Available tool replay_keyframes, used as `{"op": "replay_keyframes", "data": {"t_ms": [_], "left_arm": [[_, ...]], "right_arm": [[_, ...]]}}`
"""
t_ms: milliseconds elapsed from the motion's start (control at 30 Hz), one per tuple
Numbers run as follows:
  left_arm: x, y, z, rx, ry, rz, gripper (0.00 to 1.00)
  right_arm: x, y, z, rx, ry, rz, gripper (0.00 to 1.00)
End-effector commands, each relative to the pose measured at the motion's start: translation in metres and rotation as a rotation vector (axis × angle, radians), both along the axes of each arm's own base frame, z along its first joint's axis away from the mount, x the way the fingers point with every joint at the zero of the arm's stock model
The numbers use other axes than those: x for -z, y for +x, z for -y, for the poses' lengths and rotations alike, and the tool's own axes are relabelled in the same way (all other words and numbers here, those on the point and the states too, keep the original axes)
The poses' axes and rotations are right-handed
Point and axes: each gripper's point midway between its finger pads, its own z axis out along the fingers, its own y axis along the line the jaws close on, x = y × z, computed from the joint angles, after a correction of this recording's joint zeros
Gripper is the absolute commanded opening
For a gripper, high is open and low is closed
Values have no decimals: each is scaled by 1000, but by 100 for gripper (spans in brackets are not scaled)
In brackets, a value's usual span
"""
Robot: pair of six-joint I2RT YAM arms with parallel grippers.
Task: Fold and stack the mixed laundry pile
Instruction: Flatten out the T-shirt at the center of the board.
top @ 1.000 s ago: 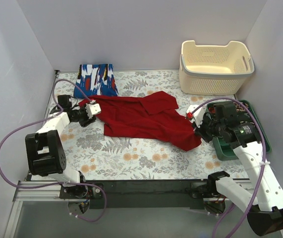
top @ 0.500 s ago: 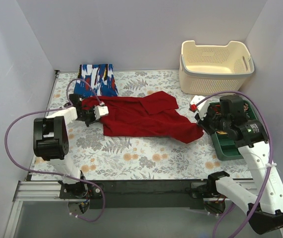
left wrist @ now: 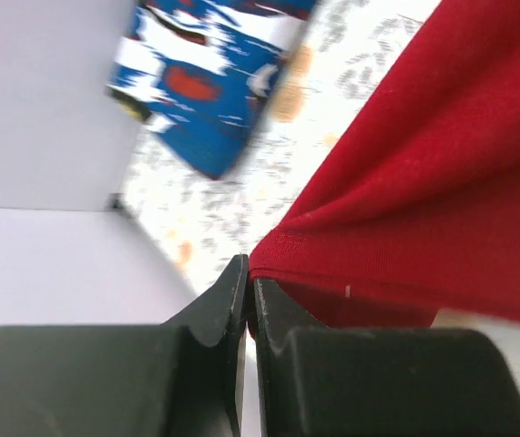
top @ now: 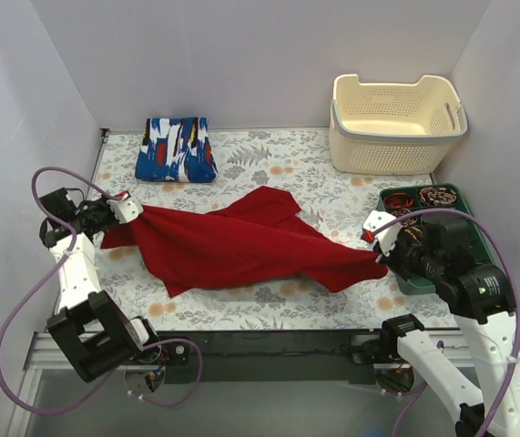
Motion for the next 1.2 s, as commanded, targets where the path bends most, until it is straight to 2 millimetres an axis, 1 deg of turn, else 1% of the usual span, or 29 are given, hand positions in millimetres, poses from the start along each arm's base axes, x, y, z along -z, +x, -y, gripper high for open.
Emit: {"op": "replay_keyframes", "data": {"t_ms": [0, 67, 100, 133, 167, 200, 233, 267, 300, 333, 367, 400, 433, 467, 500, 533, 600, 633, 667, 700, 733, 767, 800, 833, 900, 933, 967, 1033, 1167], "left_arm": [[41, 11, 1, 18, -71, -91, 0], [38, 28, -3, -36, -103, -97, 0], [39, 36, 1, -32, -118, -103, 0], [46, 46, 2, -41, -145, -127, 0], [38, 63, -1, -63, -161, -110, 0], [38, 77, 2, -93, -158, -115, 0], [52, 96, 0, -115, -174, -132, 0], [39, 116, -4, -148, -184, -120, 0], [43, 128, -2, -175, -177, -140, 0], [52, 131, 0, -183, -193, -188, 10], [55, 133, 1, -182, -216, -225, 26], [41, 135, 3, -155, -239, -220, 39], [44, 124, 4, -155, -264, -262, 50], [30, 114, 5, -153, -281, -252, 52], [27, 101, 1, -137, -274, -261, 52], [36, 72, 16, -88, -316, -367, 52], [34, 30, 31, -16, -279, -411, 51], [42, -1, 46, 10, -306, -500, 51], [48, -21, 55, 33, -300, -530, 50], [39, -38, 69, 58, -275, -506, 49], [65, -63, 82, 62, -292, -581, 49], [74, -75, 85, 60, -258, -605, 49], [77, -86, 95, 80, -221, -602, 49], [101, -104, 102, 72, -228, -668, 49], [115, -117, 107, 71, -186, -704, 49], [117, -115, 109, 41, -197, -698, 49], [126, -119, 106, 11, -180, -730, 49], [136, -121, 114, 1, -162, -786, 49], [146, -119, 119, -58, -159, -872, 48]], "right_arm": [[13, 6, -4, -21, -12, -51, 1], [17, 13, -9, -24, 1, -68, 1], [18, 16, -11, -22, 4, -68, 1], [18, 23, -12, -19, 7, -60, 1], [18, 26, -14, -17, 11, -60, 1], [18, 29, -15, -18, 15, -58, 1], [18, 35, -19, -26, 25, -58, 1], [18, 37, -22, -28, 32, -65, 1], [19, 39, -24, -35, 39, -71, 1], [21, 42, -30, -51, 51, -93, 1], [21, 43, -33, -60, 60, -100, 1], [22, 44, -35, -65, 67, -116, 1], [24, 45, -39, -78, 79, -138, 1], [25, 45, -41, -84, 82, -147, 1], [27, 46, -43, -88, 86, -154, 1], [28, 47, -45, -93, 92, -162, 1], [31, 49, -46, -91, 97, -167, 1], [29, 50, -47, -84, 110, -163, 1], [30, 51, -48, -78, 114, -165, 1], [30, 51, -48, -74, 120, -165, 1], [29, 52, -49, -63, 127, -166, 1], [28, 53, -49, -60, 130, -165, 1], [27, 53, -49, -57, 133, -162, 1], [25, 55, -49, -54, 134, -156, 1], [23, 56, -48, -51, 132, -150, 1], [21, 58, -48, -48, 132, -143, 1], [21, 58, -49, -50, 132, -146, 1], [20, 60, -49, -48, 130, -146, 1], [22, 63, -48, -43, 121, -151, 1]]}}
